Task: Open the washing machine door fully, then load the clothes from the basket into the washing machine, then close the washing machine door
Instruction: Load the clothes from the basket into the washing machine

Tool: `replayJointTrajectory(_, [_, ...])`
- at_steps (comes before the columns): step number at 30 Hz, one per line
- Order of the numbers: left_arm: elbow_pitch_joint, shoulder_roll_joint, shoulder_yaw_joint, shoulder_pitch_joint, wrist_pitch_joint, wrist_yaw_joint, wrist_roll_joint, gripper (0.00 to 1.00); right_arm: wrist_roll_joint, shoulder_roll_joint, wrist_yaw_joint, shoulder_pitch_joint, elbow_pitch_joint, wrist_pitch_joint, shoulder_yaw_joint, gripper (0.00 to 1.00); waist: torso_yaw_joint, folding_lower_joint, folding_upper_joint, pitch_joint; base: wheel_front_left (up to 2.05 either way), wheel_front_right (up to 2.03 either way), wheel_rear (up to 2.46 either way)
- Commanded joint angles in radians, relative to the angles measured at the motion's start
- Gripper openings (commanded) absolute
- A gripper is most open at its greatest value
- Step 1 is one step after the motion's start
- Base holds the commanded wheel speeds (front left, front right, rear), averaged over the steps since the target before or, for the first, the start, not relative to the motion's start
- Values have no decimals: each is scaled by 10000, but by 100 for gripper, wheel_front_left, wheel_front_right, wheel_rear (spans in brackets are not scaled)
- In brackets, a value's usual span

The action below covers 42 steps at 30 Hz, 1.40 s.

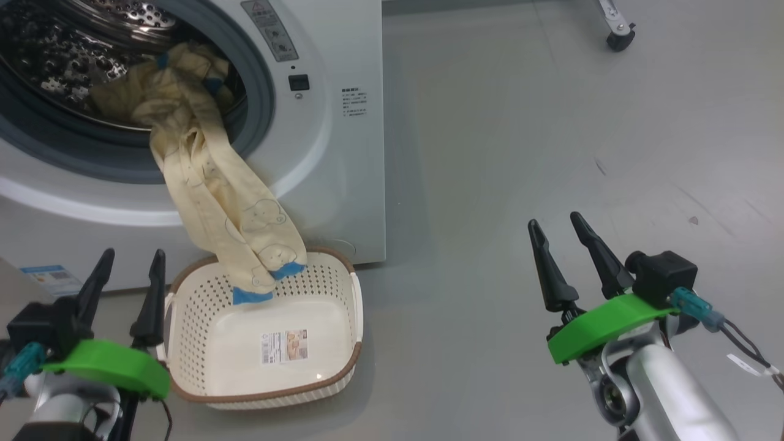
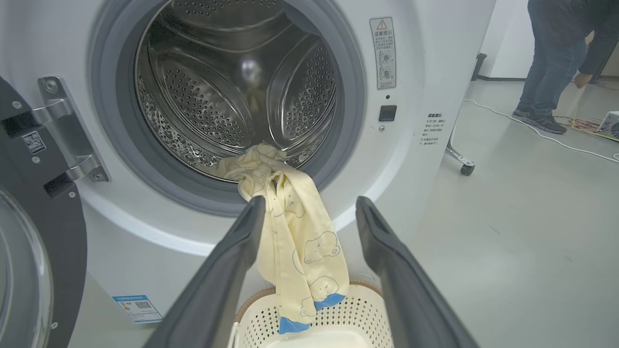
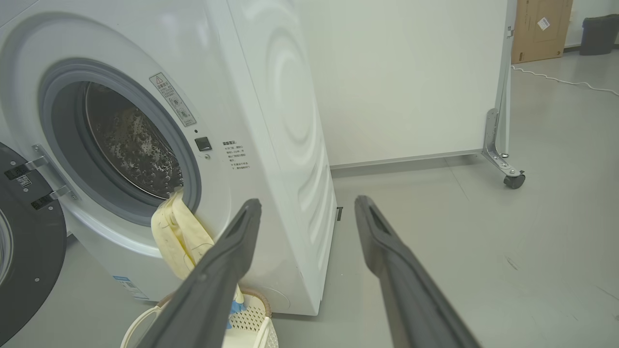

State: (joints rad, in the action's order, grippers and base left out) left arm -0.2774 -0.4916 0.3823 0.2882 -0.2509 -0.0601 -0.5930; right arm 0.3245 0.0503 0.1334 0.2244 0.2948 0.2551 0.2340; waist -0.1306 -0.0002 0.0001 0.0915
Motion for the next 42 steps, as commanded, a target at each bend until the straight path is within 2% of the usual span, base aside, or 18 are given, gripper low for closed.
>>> replayJointTrajectory(1, [491, -254, -735, 79, -108, -80, 140, 100, -9, -1, -27, 138, -276, 67, 190, 100, -1, 2, -1, -203, 0, 0, 0])
replayJointTrajectory(4, [1096, 124, -1329, -907, -108, -108, 396, 100, -39, -1, -27, -15, -217, 67, 221, 100, -30, 2, -1, -462, 0, 0, 0])
replayJointTrajectory(8, [1399, 402, -1579, -1434, -108, -77, 676, 100, -34, -1, -27, -73, -201, 67, 222, 100, -44, 2, -1, -583, 0, 0, 0])
replayJointTrajectory(9, [1570, 627, -1764, -1686, -108, -67, 831, 100, -21, -1, -27, -97, -202, 67, 252, 100, -51, 2, -1, -625, 0, 0, 0])
replayJointTrajectory(24, [1583, 1768, -2285, -2339, -108, 423, 1845, 100, 11, -1, -27, -182, -170, 67, 387, 100, -62, 2, -1, -674, 0, 0, 0])
replayJointTrajectory(42, [1312, 2378, -2996, -2222, -109, 1017, 2540, 100, 33, -1, -27, -158, -258, 67, 297, 100, -75, 2, -1, -333, 0, 0, 0])
